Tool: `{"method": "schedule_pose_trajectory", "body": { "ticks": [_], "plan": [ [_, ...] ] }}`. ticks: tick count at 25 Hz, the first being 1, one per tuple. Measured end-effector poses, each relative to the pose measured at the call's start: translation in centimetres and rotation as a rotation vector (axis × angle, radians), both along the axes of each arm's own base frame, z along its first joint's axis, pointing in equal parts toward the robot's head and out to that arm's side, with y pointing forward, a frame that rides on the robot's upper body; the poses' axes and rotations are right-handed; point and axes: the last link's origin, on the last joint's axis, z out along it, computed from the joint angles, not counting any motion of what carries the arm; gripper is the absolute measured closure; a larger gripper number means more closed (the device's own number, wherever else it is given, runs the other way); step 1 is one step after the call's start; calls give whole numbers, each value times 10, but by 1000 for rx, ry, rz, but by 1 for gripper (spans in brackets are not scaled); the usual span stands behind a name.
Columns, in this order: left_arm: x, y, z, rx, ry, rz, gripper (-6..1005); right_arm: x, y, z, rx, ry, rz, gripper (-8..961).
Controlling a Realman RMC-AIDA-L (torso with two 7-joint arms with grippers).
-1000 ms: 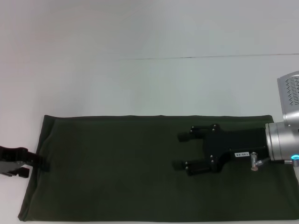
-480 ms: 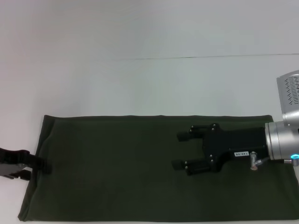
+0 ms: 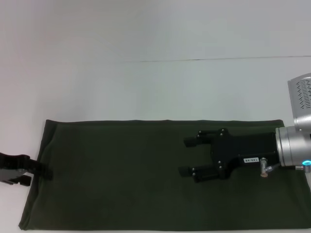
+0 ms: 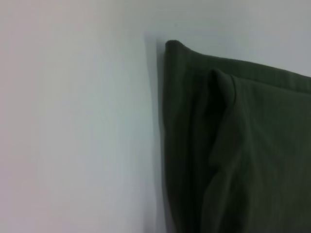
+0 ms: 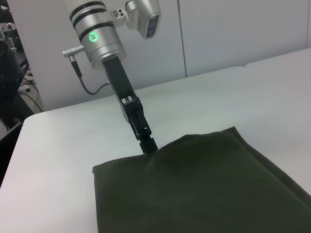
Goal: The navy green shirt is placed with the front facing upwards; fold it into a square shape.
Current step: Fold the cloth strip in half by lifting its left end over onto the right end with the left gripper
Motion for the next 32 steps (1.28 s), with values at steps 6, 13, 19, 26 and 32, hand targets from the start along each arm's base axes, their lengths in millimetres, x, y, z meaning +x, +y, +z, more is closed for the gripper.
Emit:
{"method": "schedule_pose_trajectory", "body": {
  "ticks": [6,13,19,26,32],
  "plan": [
    [0,1,0,-1,7,-7,332,0,0,0,-1,0,0,96],
    [-3,0,-1,0,18,-4,341,0,0,0,-1,1,1,97],
    [-4,0,-1,3,26,-2,348,0,0,0,-2,2,1,96],
    [-7,-2,-1,-5,43,1,357,-1,0,0,-2,2,3,97],
    [-7,-1,-1,-4,46,0,365,-1,0,0,-2,1,4,96]
  ]
}}
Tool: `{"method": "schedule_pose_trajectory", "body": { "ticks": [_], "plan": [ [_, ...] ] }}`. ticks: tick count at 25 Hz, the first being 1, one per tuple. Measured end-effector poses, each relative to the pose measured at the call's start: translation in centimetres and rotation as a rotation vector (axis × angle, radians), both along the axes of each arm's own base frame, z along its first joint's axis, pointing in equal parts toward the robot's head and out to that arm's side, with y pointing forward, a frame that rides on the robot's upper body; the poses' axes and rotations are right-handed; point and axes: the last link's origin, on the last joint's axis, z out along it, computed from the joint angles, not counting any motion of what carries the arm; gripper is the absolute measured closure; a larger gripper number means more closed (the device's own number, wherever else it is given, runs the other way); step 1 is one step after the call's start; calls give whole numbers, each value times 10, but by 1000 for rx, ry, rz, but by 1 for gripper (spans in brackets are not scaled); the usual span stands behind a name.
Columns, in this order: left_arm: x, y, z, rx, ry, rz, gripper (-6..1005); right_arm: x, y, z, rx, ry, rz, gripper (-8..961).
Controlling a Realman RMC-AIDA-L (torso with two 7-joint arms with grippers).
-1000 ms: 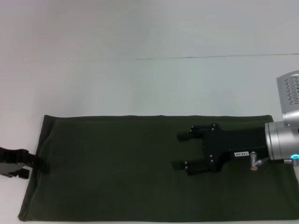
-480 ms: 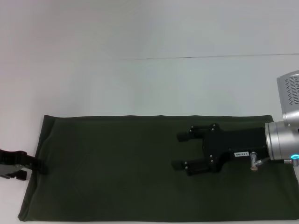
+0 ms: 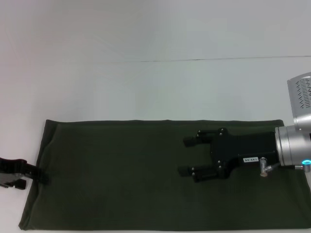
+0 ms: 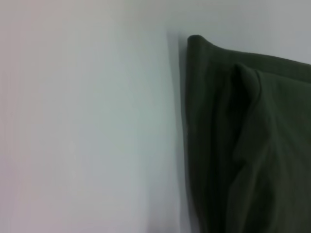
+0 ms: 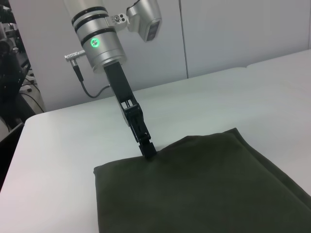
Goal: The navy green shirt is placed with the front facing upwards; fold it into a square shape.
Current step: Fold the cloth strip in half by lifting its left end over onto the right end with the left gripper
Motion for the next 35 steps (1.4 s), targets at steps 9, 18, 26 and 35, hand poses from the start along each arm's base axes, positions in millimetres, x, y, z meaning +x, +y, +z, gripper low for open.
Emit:
{"method": "schedule_pose_trajectory", "body": {
  "ticks": [9,18,26,35],
  "plan": [
    [4,1,-5,-20,-23,-2,376,-1,0,0,-4,3,3,96],
    [4,-1,-9,-31,-42,10,387,-2,-1,0,-8,6,7,96],
    [12,-1,-19,-46,-111,13,397,-2,0,2,-5,4,4,96],
    [18,2,-25,-61,-121,3,409,-2,0,2,-9,7,2,96]
  ]
}}
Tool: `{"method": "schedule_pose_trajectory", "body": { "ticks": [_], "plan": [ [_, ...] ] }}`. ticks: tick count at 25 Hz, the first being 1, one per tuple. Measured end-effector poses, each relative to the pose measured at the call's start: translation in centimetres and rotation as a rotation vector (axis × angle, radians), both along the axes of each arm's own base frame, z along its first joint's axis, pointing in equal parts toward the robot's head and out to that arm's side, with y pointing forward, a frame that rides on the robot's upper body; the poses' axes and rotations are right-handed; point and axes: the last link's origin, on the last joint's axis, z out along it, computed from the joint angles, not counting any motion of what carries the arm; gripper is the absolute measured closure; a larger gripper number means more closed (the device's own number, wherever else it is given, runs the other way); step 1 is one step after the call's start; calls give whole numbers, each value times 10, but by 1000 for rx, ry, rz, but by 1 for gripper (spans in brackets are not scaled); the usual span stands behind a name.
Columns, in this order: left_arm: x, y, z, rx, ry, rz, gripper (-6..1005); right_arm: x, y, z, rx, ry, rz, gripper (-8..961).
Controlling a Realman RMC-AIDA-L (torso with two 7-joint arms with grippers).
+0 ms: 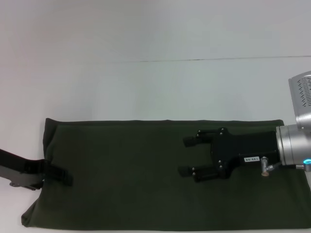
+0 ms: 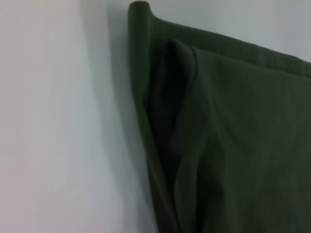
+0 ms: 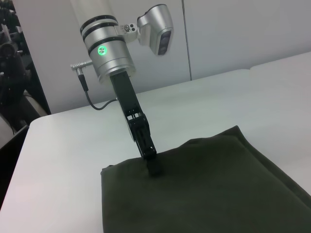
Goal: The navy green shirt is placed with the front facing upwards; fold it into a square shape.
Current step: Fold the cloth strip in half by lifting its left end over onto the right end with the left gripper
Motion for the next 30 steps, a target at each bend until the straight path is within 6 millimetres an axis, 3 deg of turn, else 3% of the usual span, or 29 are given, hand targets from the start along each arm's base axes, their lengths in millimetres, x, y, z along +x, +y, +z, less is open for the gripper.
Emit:
{"method": "schedule_pose_trajectory", "body": {
  "ticks": [9,12,17,30],
  "plan": [
    [1,1,-5,11,3,-18,420,0,0,0,0,1,0,96],
    [1,1,-5,15,-2,-18,646,0,0,1,1,1,0,96],
    [2,1,-5,8,-6,-18,865,0,0,1,2,3,-1,96],
    [5,2,3,-8,-4,-30,882,-3,-1,1,-6,15,8,97]
  ]
}}
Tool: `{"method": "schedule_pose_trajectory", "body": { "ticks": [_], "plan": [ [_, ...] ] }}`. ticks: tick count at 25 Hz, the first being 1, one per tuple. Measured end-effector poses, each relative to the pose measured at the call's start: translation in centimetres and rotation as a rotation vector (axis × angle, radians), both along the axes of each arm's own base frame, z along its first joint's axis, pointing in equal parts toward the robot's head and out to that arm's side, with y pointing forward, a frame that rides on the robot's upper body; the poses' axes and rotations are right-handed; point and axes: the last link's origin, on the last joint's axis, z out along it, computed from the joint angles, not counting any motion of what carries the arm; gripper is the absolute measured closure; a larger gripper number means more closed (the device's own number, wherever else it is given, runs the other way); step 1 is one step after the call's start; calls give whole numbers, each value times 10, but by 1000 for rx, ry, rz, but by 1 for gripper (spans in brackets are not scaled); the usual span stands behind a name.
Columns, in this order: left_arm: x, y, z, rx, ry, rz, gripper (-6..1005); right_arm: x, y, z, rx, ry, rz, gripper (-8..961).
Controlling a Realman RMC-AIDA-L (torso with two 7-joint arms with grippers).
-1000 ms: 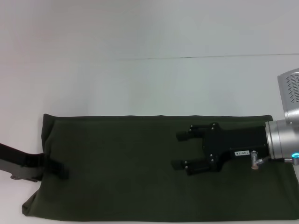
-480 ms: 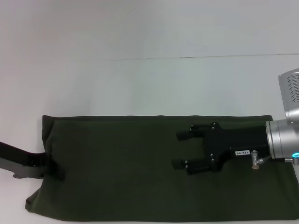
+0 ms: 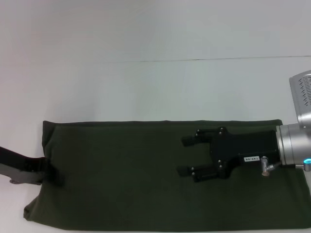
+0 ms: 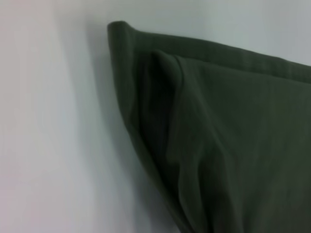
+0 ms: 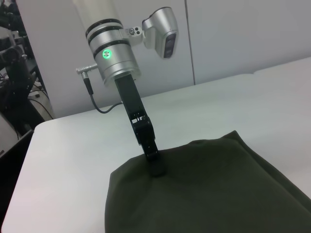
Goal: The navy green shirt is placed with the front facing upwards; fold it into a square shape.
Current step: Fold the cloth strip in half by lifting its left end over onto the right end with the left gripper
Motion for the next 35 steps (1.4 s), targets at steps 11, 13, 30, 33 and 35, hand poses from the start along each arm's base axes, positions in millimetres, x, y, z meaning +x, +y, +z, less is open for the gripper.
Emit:
{"method": "schedule_pose_trajectory", "body": {
  "ticks": [11,13,30,33,35],
  "plan": [
    [-7,6,30,63,44,-2,884,-4,-1,-5,-17,5,12,97],
    [-9,7,39,83,49,2,884,-6,-3,-9,-31,4,20,97],
    [34,11,78,67,-147,-93,886,-25,0,-41,-21,1,69,97],
    [47,11,79,61,-215,-119,886,-23,0,-40,-12,3,59,97],
    [55,10,78,58,-270,-136,887,-20,0,-39,0,4,46,97]
  ]
}}
